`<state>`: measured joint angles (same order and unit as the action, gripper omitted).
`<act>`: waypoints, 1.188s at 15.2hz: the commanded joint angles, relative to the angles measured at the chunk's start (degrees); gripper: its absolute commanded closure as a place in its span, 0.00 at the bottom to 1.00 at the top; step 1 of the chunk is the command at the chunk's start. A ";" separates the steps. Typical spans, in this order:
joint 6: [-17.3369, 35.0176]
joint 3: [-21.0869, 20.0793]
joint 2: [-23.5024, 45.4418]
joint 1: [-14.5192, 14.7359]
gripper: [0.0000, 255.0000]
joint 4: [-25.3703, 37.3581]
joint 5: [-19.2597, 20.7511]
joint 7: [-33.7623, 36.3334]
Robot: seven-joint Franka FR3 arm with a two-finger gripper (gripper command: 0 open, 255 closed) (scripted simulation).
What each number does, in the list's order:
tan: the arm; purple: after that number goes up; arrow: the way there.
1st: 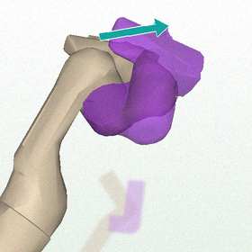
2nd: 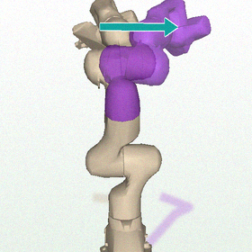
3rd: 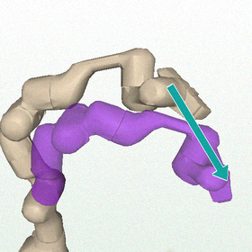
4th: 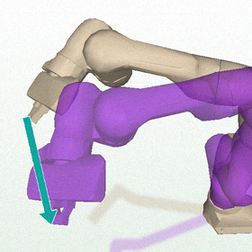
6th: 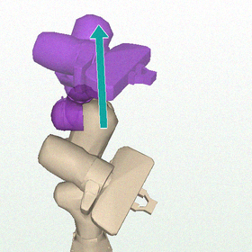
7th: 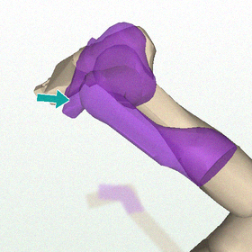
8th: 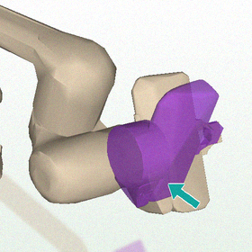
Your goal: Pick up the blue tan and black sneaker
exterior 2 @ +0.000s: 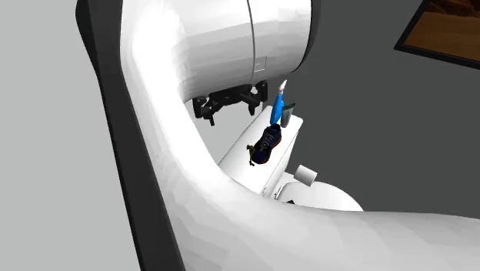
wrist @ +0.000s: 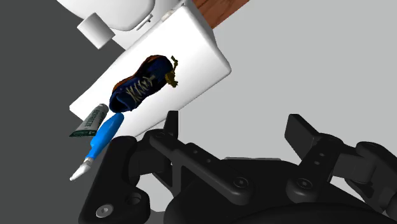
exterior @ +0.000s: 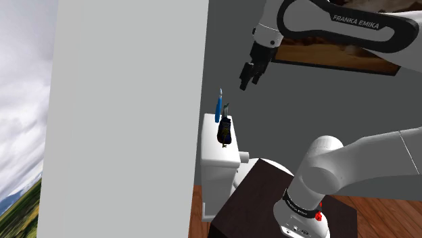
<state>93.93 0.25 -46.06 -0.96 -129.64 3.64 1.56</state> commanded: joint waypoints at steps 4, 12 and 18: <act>5.14 1.57 2.77 -0.82 0.00 -2.51 0.96 -0.65; 18.78 5.82 13.09 -2.96 0.00 -6.12 2.99 -2.33; 28.42 9.04 23.26 -4.24 0.00 -5.80 3.54 -3.78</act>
<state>120.22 8.45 -24.66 -4.85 -135.23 7.05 -1.64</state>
